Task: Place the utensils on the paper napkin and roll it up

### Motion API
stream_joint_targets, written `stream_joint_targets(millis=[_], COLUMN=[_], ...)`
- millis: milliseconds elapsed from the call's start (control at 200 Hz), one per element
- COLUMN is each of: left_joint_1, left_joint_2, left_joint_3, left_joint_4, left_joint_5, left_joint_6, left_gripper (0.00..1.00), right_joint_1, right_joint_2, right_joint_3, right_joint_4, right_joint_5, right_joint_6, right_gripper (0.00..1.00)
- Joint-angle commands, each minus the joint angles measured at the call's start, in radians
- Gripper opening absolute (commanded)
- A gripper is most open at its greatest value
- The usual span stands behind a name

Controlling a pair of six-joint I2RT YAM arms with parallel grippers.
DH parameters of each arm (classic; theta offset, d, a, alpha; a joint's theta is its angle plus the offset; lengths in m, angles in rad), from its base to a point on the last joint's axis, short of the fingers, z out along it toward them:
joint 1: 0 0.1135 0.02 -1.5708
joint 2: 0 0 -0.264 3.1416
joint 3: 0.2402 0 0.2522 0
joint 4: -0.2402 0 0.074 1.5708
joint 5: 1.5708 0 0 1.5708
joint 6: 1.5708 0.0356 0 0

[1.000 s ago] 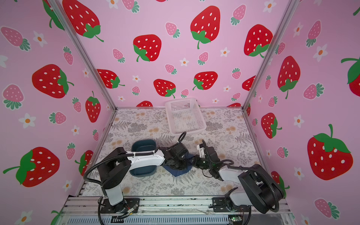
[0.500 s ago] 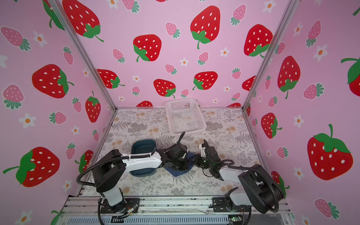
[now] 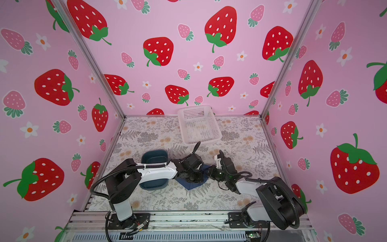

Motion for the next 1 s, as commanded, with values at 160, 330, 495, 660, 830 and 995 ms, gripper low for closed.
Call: stream_joint_targets(millis=[160,330,495,660,830,995], left_joint_1=[0.015,0.019,0.025,0.025,0.028,0.043], left_joint_2=[0.051,0.079,0.094,0.057,-0.060,-0.178], left_joint_3=[0.060,0.077,0.079,0.052,-0.027,-0.113], left_joint_4=[-0.015,-0.029,-0.038,0.000,0.045,0.034], left_joint_5=[0.011,0.018,0.017,0.017,-0.036,-0.067], left_joint_6=[0.002,-0.001,-0.009,-0.013,-0.041,-0.085], left_gripper=[0.08,0.08,0.08,0.10,0.13,0.14], right_joint_1=[-0.008,-0.009,-0.008,-0.008,0.003,0.035], right_joint_2=[-0.023,-0.028,-0.046,-0.070,-0.069,-0.030], right_joint_3=[-0.009,-0.004,0.000,0.018,0.050,0.077], right_joint_4=[-0.011,-0.029,-0.058,-0.087,-0.103,-0.103], right_joint_5=[0.004,0.006,0.026,0.026,-0.013,-0.022], right_joint_6=[0.001,-0.007,-0.026,-0.077,-0.117,-0.123], right_gripper=[0.12,0.12,0.12,0.12,0.13,0.15])
